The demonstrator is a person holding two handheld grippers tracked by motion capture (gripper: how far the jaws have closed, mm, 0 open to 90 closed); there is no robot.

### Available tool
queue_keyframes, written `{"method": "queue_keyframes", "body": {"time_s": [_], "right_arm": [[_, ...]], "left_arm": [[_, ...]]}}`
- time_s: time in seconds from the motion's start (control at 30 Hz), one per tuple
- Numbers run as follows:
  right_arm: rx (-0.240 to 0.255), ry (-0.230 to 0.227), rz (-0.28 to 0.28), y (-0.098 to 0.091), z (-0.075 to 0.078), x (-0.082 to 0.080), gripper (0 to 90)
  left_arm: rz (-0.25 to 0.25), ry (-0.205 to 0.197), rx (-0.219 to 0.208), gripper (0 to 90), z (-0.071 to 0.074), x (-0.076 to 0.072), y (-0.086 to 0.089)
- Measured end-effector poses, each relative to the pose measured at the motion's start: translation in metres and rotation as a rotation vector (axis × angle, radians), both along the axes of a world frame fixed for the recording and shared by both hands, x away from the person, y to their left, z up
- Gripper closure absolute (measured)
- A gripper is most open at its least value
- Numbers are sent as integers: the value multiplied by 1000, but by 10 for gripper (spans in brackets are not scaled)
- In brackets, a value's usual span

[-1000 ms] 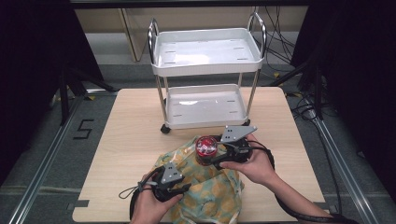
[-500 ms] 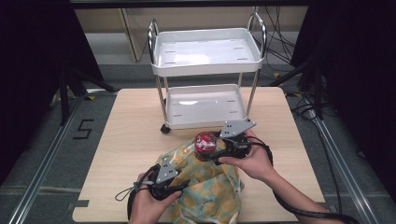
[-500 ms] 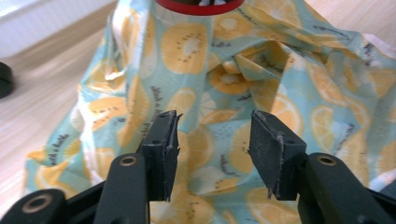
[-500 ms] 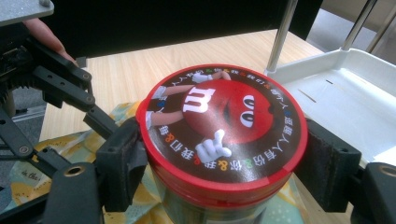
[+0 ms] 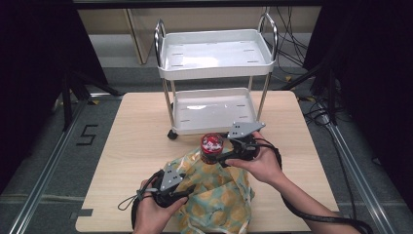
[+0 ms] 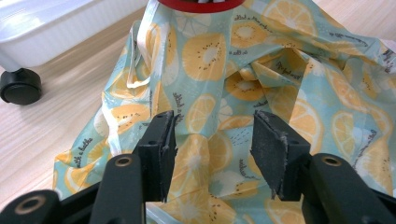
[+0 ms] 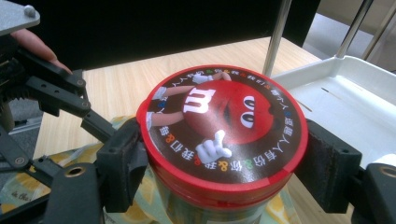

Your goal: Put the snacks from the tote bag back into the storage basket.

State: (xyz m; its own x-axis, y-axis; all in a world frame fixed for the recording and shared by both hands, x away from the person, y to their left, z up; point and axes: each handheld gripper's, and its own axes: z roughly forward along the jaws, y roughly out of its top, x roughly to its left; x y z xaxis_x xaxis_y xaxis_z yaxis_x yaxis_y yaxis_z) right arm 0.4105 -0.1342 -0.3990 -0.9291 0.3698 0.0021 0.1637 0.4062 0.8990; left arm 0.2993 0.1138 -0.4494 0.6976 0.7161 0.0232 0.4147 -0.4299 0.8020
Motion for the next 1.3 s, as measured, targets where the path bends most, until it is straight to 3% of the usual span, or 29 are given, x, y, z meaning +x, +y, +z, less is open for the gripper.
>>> {"method": "queue_keyframes", "body": {"time_s": [0.07, 0.13, 0.2, 0.3, 0.37, 0.47, 0.57, 0.63, 0.73, 0.77, 0.83, 0.87, 0.97, 1.0, 1.03, 1.07, 1.1, 1.2, 1.23, 1.3], "right_arm": [[14, -15, -18, 1, -1, 1, 263], [12, 2, -12, 0, 0, 2, 263], [15, 15, -24, 0, 1, 2, 263], [17, -22, -33, 0, 0, 5, 263], [14, 1, -31, -1, 1, 5, 263], [23, -21, -41, 0, 1, 8, 262], [21, -11, -39, 0, 1, 9, 262], [23, -15, -49, 0, 1, 10, 262], [10, -5, -34, -1, 2, 13, 262], [20, 11, -51, 1, 2, 12, 262], [10, -21, -38, 0, 3, 15, 262], [9, 3, -35, 0, 4, 15, 262], [15, 6, -38, 2, 4, 17, 262], [10, -17, -32, 2, 5, 19, 262], [18, 8, -36, 3, 4, 18, 263], [19, -12, -25, 4, 4, 20, 262], [16, 1, -27, 5, 5, 20, 263], [1, 5, -10, 6, 6, 22, 262], [2, 15, -15, 8, 6, 21, 263], [-6, -9, -10, 9, 7, 23, 263]], "left_arm": [[-2, 4, -16, 493, 0, 0, 0], [-27, -13, 24, 494, 2, 1, 2], [-27, -12, 35, 495, 3, 1, 3], [-15, -15, -2, 496, 1, 1, 2], [-3, -1, -17, 496, 0, 1, 1], [-6, -6, -13, 496, 1, 0, 1], [-3, 5, -26, 495, 1, 1, 1], [-11, -14, -13, 495, 1, 2, 3], [-4, -1, -21, 495, 2, 2, 3], [7, 6, -27, 496, 2, 1, 3], [6, 7, -30, 495, 1, 1, 3], [1, 14, -26, 495, 2, 2, 3], [2, 9, -31, 495, 2, 3, 4], [6, 8, -29, 495, 2, 3, 5], [-3, 0, -19, 496, 3, 4, 6], [1, 2, -11, 495, 3, 4, 6], [14, 14, -41, 495, 2, 3, 5], [9, 10, -20, 496, 2, 4, 6], [17, 10, -32, 495, 2, 3, 5], [9, 8, -35, 495, 3, 3, 6]]}}
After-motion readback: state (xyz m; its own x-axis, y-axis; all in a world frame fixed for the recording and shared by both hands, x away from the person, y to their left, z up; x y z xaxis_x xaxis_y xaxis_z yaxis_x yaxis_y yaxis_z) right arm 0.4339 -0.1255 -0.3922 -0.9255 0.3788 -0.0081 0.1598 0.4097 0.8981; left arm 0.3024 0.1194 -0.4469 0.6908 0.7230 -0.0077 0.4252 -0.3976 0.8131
